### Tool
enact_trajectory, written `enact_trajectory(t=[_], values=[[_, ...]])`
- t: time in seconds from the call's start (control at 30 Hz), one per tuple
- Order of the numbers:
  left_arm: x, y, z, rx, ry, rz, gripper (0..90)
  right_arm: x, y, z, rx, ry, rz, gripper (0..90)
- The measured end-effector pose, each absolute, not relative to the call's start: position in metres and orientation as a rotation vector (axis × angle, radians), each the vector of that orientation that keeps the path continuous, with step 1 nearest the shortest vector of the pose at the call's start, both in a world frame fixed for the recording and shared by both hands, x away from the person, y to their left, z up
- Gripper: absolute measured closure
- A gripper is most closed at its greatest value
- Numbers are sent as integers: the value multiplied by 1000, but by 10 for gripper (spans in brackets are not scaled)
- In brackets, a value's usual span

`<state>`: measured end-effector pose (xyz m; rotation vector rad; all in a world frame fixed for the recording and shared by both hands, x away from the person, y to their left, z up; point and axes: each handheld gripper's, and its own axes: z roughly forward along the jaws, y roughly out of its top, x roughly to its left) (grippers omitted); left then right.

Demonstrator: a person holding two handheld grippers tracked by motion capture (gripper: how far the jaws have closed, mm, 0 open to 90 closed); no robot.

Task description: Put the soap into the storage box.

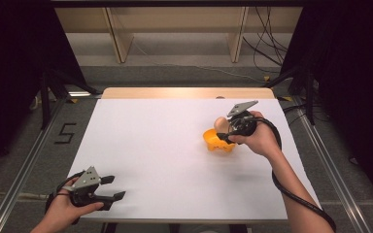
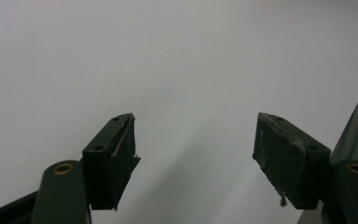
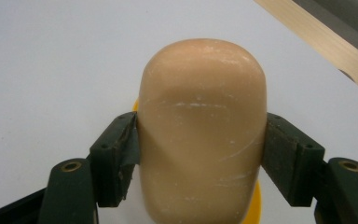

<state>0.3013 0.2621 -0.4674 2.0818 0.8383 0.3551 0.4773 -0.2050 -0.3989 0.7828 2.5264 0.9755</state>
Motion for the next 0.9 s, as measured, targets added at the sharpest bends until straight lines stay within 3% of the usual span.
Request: enact_trajectory(t=[0.9], values=[[302,263,-467,2085,812,348,293,485,-217,-412,760,2557,933,331]])
